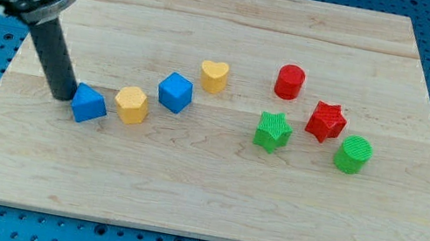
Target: Move the blue triangle along with the yellow hexagon into the blue cube
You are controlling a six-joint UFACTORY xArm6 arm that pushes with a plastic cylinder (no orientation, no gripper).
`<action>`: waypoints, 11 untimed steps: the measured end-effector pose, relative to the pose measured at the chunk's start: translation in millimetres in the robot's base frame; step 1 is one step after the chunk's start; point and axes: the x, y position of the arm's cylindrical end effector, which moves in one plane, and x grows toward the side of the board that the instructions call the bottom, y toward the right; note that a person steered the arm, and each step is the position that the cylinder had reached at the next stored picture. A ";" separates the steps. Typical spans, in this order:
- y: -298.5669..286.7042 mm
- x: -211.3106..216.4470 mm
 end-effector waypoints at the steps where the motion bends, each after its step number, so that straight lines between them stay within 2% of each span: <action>1: 45.1 -21.3; 2: 47.8 31.6; 3: 11.9 45.0; 5: -37.6 18.0; 6: -85.3 76.0; 7: -49.1 92.0; 8: -18.0 66.8; 10: 0.3 57.4; 11: 51.3 48.4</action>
